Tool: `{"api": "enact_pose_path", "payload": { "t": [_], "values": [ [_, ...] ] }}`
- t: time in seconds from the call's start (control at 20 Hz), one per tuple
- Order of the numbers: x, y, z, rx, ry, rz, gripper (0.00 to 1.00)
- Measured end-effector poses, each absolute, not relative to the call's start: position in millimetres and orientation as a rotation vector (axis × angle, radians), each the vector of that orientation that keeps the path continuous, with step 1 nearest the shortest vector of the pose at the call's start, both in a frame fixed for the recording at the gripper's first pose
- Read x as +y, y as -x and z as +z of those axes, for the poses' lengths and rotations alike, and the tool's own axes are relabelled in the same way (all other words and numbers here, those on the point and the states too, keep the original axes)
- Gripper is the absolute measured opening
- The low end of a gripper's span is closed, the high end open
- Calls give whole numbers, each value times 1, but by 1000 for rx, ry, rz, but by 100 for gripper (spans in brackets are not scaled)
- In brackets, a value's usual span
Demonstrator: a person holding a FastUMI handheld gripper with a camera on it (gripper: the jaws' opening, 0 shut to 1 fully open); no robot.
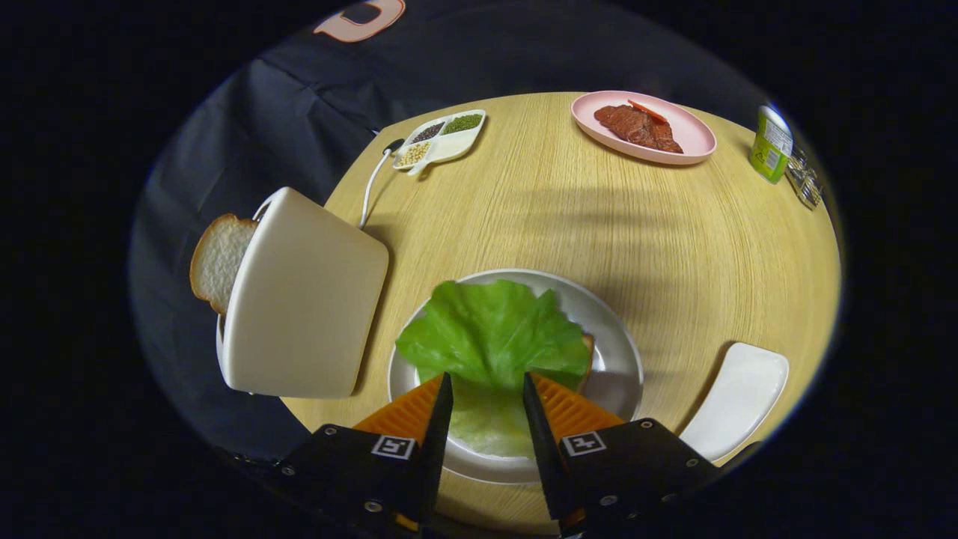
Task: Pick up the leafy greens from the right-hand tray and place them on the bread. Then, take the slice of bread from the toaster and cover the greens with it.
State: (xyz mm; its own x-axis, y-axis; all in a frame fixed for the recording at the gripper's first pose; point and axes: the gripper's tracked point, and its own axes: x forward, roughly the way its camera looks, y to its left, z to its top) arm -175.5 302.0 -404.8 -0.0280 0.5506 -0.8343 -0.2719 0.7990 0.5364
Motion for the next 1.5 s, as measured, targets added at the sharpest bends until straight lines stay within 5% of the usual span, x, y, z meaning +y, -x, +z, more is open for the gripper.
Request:
{"api": "enact_pose_path", "payload": {
  "t": [0.2, 0.5, 0.9, 1.5],
  "values": [
    [302, 168, -389, 1423, -260, 665, 73],
    [313, 148, -325, 1340, -297, 674, 85],
    [367, 124, -227, 1266, -219, 756, 85],
    [479, 134, -207, 1322, -53, 797, 87]
  ]
}}
